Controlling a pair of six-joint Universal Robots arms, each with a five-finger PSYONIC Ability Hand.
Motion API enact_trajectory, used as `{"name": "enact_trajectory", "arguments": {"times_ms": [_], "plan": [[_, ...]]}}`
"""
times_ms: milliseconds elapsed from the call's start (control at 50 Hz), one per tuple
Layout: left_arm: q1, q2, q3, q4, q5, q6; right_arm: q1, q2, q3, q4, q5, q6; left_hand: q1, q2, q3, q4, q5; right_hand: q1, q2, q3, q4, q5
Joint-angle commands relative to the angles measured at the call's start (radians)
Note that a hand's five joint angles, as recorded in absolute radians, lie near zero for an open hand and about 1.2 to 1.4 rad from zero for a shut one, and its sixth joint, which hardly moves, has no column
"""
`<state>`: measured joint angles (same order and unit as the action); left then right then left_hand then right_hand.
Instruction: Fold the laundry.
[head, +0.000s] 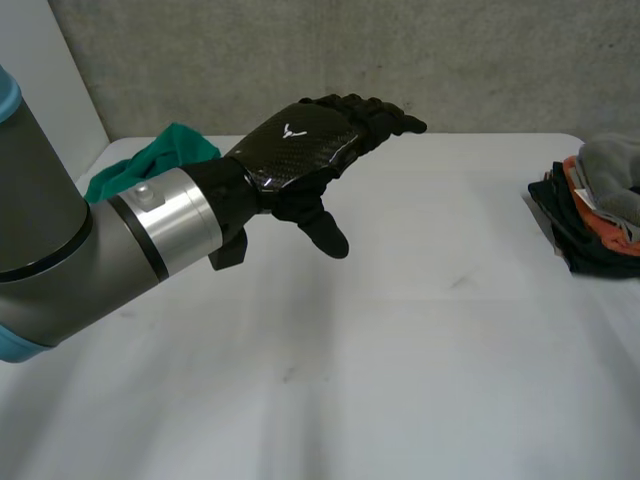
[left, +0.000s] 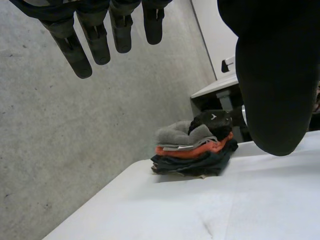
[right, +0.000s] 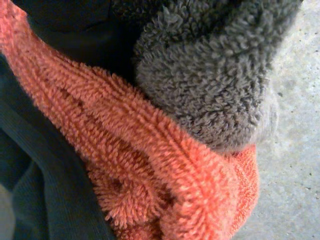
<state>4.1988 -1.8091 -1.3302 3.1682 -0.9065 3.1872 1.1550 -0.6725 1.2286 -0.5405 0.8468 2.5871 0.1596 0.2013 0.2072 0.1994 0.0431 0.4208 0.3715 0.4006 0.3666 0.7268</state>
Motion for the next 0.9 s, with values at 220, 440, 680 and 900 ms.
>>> {"name": "enact_trajectory", "arguments": {"times_ms": [220,440,680,900], "plan": [[-0.02,0.016,0.022,-0.008,0.0,-0.015,-0.052,-0.41,0.15,0.132,0.011,0.266,0.015,-0.027,-0.033,-0.025,-0.043,-0.246,-0.197,-0.226,-0.192,-0.727],[-0.026,0.053,0.016,-0.007,0.001,-0.039,-0.296,-0.558,-0.036,0.576,0.274,0.078,0.015,-0.027,-0.033,-0.025,-0.043,-0.246,-0.197,-0.226,-0.192,-0.727],[-0.003,0.073,0.281,0.021,-0.153,-0.196,0.083,-0.587,-0.262,0.328,0.557,0.027,0.019,-0.023,-0.029,-0.021,-0.039,-0.246,-0.197,-0.226,-0.192,-0.727],[0.401,0.039,0.373,-0.076,-0.399,-0.066,0.544,-0.731,0.15,0.129,0.371,0.088,0.039,-0.003,-0.008,-0.001,-0.019,-0.246,-0.197,-0.226,-0.192,-0.727]]}}
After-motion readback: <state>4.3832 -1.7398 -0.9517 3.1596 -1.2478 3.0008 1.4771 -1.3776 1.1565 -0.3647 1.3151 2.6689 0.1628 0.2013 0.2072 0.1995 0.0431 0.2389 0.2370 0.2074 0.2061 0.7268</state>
